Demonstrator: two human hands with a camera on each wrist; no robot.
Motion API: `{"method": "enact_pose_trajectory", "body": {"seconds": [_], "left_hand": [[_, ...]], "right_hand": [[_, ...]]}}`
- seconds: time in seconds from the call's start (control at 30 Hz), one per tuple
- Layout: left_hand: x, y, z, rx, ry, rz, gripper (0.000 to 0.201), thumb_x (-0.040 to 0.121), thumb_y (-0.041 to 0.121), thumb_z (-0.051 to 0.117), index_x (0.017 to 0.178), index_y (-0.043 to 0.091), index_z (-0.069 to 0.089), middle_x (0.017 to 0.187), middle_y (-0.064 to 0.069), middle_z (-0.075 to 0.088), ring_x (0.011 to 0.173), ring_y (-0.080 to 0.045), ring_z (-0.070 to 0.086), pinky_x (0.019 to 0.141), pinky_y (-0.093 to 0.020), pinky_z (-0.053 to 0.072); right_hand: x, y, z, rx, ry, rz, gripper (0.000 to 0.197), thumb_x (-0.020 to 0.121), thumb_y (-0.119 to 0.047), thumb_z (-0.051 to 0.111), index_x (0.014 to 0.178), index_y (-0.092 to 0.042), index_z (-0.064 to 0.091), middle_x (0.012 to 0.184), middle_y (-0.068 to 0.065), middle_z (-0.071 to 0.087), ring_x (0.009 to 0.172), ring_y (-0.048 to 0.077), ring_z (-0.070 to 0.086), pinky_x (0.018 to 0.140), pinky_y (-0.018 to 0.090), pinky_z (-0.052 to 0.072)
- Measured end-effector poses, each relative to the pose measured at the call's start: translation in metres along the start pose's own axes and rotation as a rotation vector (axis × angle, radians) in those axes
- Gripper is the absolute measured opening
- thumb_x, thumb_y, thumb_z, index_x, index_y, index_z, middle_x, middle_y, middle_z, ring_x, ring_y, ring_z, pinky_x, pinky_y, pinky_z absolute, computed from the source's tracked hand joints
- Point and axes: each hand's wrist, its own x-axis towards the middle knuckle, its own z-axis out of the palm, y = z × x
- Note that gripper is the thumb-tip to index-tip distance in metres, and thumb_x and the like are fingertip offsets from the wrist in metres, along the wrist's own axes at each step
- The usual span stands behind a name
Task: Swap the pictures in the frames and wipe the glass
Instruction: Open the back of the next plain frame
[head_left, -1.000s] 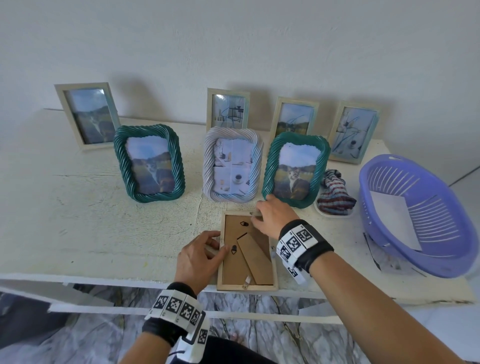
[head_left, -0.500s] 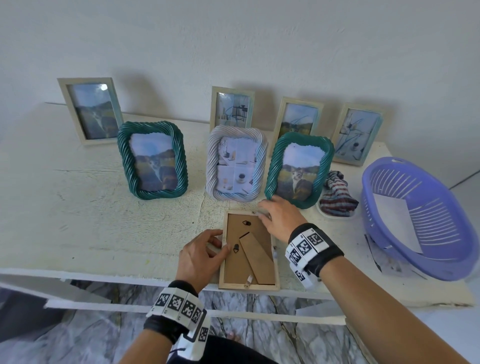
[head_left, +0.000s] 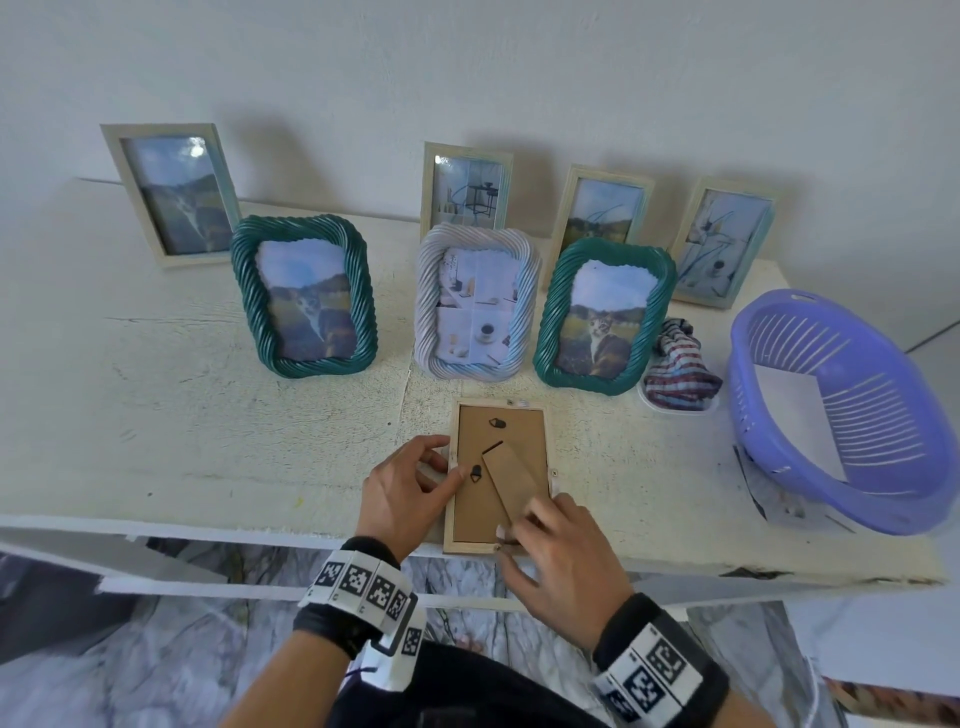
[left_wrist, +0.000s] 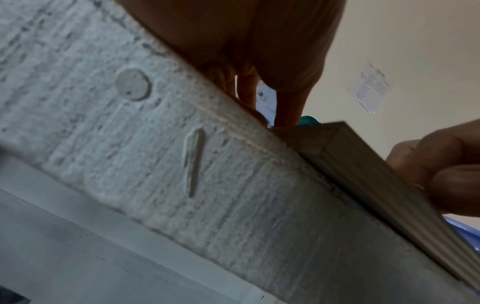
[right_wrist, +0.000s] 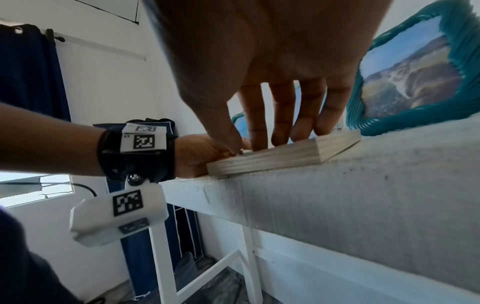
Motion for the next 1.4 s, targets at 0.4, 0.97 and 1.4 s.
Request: {"method": "enact_pose_trajectory", "body": {"seconds": [0.4, 0.97, 1.4], "left_hand": [[0.000, -0.001, -0.001, 0.001, -0.004, 0.014, 0.032, 0.083, 0.040, 0.073, 0.111, 0.030, 0.063, 0.082, 0.017, 0.063, 0.064, 0.002, 0.061, 0.064, -0.025, 0.053], [-0.002, -0.003, -0.001, -0.015, 0.003, 0.066, 0.029, 0.085, 0.023, 0.071, 0.113, 0.027, 0.064, 0.083, 0.016, 0.063, 0.067, -0.001, 0.060, 0.062, -0.010, 0.043], [-0.002, -0.004, -0.001, -0.048, -0.014, 0.029, 0.030, 0.085, 0.024, 0.070, 0.114, 0.029, 0.064, 0.083, 0.016, 0.065, 0.063, -0.003, 0.061, 0.061, -0.009, 0.045]], "right_hand": [[-0.002, -0.006, 0.006, -0.017, 0.010, -0.028, 0.011, 0.088, -0.038, 0.053, 0.092, -0.032, 0.061, 0.090, -0.007, 0.044, 0.082, 0.016, 0.045, 0.068, 0.032, 0.045], [0.032, -0.010, -0.005, -0.175, 0.095, 0.239, 0.023, 0.075, -0.040, 0.068, 0.093, -0.027, 0.064, 0.089, 0.002, 0.053, 0.084, 0.026, 0.049, 0.079, 0.043, 0.047], [0.002, 0.037, -0.029, -0.073, 0.179, 0.399, 0.027, 0.076, -0.032, 0.071, 0.102, -0.024, 0.070, 0.100, 0.004, 0.057, 0.091, 0.022, 0.047, 0.076, 0.039, 0.043]]}}
